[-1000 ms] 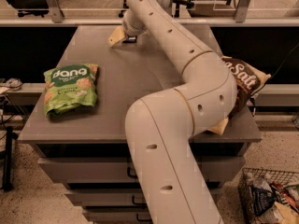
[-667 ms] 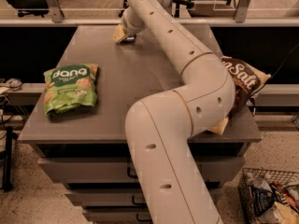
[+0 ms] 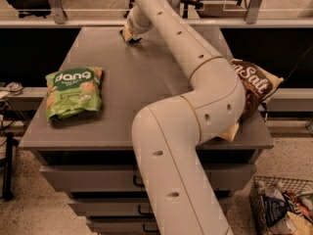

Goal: Move rxbar blueberry near green rice chip bag

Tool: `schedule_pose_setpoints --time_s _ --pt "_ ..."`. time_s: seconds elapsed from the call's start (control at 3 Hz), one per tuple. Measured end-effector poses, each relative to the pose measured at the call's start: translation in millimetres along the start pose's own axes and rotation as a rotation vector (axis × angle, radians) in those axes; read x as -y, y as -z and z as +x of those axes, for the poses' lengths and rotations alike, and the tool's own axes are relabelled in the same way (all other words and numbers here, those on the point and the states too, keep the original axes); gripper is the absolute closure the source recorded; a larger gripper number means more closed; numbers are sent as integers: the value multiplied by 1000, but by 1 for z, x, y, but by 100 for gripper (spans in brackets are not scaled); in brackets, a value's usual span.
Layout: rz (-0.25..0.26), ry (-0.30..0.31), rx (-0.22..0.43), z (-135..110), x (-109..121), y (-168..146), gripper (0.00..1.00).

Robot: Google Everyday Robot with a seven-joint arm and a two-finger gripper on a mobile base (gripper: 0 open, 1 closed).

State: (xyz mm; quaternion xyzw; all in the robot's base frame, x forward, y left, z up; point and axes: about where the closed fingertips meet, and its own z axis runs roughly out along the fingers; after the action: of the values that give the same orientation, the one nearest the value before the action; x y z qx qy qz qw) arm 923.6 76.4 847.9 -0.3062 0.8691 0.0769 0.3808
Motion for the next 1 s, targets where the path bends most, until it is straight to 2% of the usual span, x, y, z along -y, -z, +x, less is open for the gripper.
schedule_pose_setpoints --time_s 0.33,1.0 --pt "-21 42 14 -5 -6 5 100" --pt "-134 237 136 -33 -45 57 100"
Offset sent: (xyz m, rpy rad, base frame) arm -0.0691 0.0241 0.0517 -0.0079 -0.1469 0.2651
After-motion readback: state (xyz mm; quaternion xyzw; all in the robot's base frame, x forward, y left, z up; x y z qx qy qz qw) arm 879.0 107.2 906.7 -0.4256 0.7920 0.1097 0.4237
